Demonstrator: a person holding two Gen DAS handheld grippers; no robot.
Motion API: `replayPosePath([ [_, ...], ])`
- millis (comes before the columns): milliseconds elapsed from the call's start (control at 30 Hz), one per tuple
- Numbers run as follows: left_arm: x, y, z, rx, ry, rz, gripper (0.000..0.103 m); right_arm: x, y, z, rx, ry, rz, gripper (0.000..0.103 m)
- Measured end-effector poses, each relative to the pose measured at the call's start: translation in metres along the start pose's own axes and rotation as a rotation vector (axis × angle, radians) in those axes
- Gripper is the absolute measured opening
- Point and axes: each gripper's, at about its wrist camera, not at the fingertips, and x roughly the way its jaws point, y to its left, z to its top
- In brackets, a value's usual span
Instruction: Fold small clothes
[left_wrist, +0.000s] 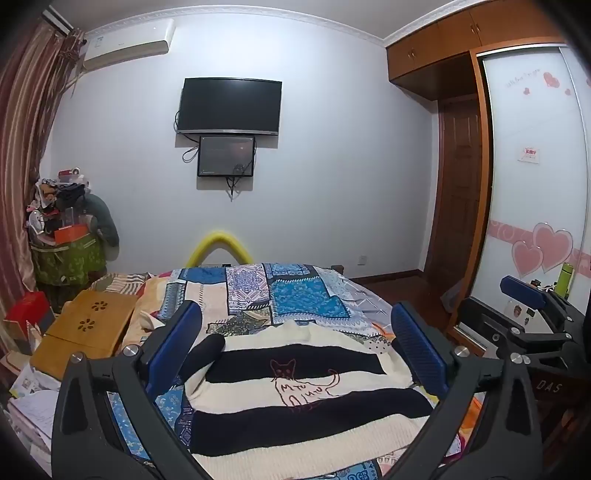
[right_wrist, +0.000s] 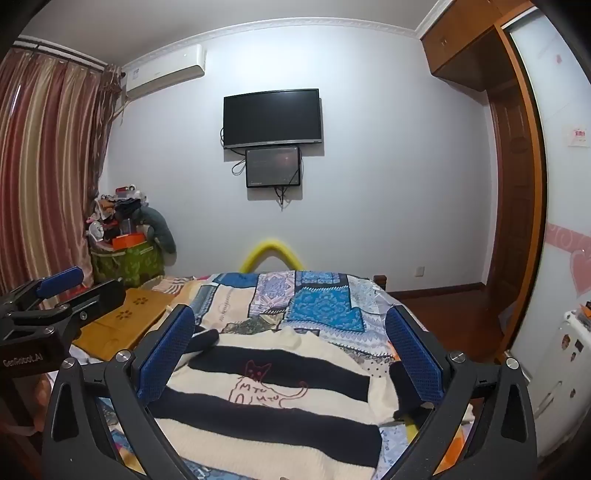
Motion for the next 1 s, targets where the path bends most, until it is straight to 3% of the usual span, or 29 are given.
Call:
replayPosePath([
  [1000, 0.007, 0.0, -0.005, 0.013, 0.008, 0.017, 0.103, 0.007, 0.001, -0.002, 0.006, 0.019, -0.001, 0.103],
])
